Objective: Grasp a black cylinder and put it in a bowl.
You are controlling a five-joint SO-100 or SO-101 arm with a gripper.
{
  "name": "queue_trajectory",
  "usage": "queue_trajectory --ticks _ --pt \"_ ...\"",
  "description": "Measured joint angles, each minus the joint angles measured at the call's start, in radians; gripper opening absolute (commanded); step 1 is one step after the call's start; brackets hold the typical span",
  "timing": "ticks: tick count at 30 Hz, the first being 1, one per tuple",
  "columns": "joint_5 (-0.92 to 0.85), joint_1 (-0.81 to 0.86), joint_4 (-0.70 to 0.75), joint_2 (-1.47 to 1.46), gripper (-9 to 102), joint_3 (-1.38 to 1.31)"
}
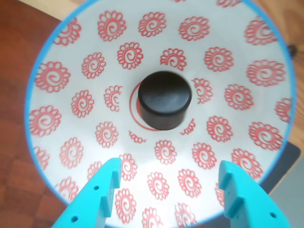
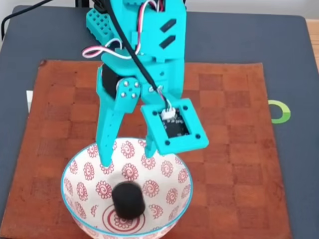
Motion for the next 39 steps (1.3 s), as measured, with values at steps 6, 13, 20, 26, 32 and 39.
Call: queue_trajectory --ticks 6,13,20,26,32,39 --pt "0.000 0.000 0.000 -0.015 26 -0.002" --pt "0.000 0.032 0.000 0.015 9 -0.002" --pt "0.000 0.072 0.000 0.169 0 0.078" --pt "0.008 0.106 0.000 0.364 0 0.336" --pt "0.012 0.160 0.000 0.618 0 0.643" --pt "0.078 0.175 0.000 0.931 0 1.000"
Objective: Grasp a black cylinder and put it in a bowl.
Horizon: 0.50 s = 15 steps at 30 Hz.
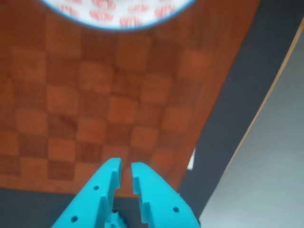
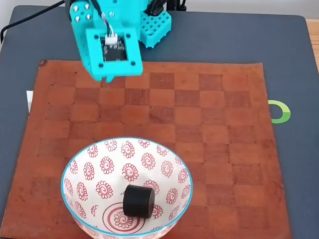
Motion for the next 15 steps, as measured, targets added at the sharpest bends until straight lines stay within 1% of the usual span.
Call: queue_trajectory --ticks 7,15 --pt "0.077 -0.032 -0.002 0.258 0 0.265" --pt "0.172 -0.066 -0.051 0.571 0 0.509"
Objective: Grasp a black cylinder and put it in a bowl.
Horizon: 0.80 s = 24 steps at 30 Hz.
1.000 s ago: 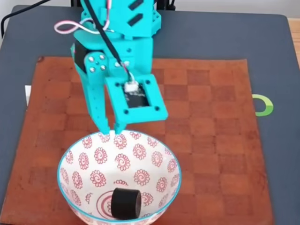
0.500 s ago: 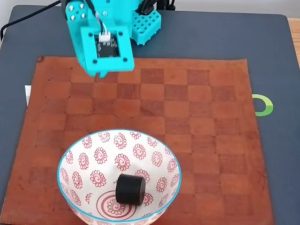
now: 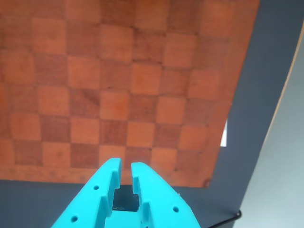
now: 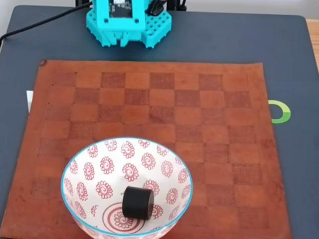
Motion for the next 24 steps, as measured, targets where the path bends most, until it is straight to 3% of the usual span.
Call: queue_trajectory --ticks 17,24 --pt "0.118 -0.006 -0.081 0.428 0 0.400" --pt "0.132 -0.054 -0.278 0.486 0 0.551"
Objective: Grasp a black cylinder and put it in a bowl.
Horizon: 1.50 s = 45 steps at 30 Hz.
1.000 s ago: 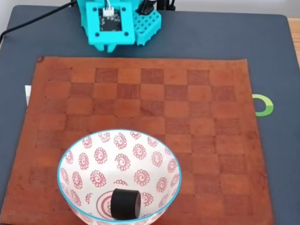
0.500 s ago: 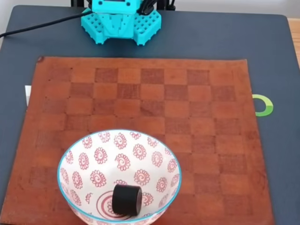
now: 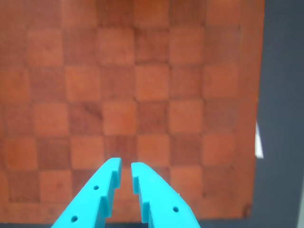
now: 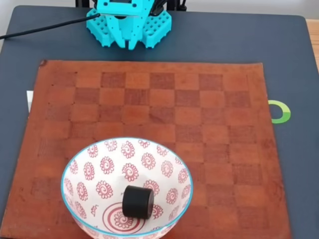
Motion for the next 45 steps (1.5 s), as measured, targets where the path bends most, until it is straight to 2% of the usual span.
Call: queue_trajectory --ticks 4,8,21,39,45 --pt "0.017 -0.015 -0.114 0.002 0 0.100" --pt "0.041 -0.028 -0.152 0.003 0 0.129" --pt "0.043 -0.025 -0.160 0.021 0 0.129" --pt "0.087 -0.044 -0.106 0.514 0 0.368" --pt "0.089 -0.046 -0.104 0.583 0 0.465"
